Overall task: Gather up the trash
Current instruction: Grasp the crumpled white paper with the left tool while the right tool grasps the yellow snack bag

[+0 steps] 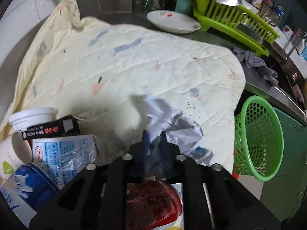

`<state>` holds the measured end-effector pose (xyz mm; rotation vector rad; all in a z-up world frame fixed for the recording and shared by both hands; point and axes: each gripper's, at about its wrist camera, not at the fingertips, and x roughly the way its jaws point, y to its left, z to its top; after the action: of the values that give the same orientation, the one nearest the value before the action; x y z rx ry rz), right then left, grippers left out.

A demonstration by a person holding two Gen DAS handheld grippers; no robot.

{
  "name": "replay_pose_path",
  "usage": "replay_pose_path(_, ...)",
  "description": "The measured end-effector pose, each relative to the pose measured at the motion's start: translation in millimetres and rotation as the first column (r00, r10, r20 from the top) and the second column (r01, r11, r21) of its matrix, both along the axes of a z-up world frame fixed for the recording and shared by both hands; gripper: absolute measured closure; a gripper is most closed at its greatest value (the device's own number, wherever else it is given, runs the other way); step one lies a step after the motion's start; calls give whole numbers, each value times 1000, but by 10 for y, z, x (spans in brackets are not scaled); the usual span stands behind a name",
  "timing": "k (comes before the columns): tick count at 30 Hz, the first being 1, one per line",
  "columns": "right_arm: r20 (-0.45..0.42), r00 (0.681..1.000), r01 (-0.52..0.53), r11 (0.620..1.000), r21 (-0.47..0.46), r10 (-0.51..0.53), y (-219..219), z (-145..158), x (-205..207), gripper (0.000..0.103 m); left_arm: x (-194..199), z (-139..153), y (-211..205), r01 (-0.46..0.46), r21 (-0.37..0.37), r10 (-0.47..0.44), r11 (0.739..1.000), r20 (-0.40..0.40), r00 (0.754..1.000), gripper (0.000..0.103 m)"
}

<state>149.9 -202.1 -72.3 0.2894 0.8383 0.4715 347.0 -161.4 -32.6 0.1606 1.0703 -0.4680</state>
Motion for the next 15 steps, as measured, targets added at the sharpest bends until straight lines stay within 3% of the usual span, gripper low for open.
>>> replay_pose_path(2,-20,1000,8,1000,28,-7,6,-8,31,48,-43,89,27,-1,-26,1,1000,19,1000,98)
replay_pose_path(11,-80,997,6,989,148,6,126,16,80,48,-348,613,310,-8,-104,25,994,160,987,99)
replay_pose_path(13,-80,997,8,987,158,5,177,41,60,34,-419,753,424,-16,-137,41,990,182,982,99)
replay_pose_path(15,-85,996,21,982,185,-5,230,77,52,27,-481,860,525,-20,-163,53,987,201,978,99)
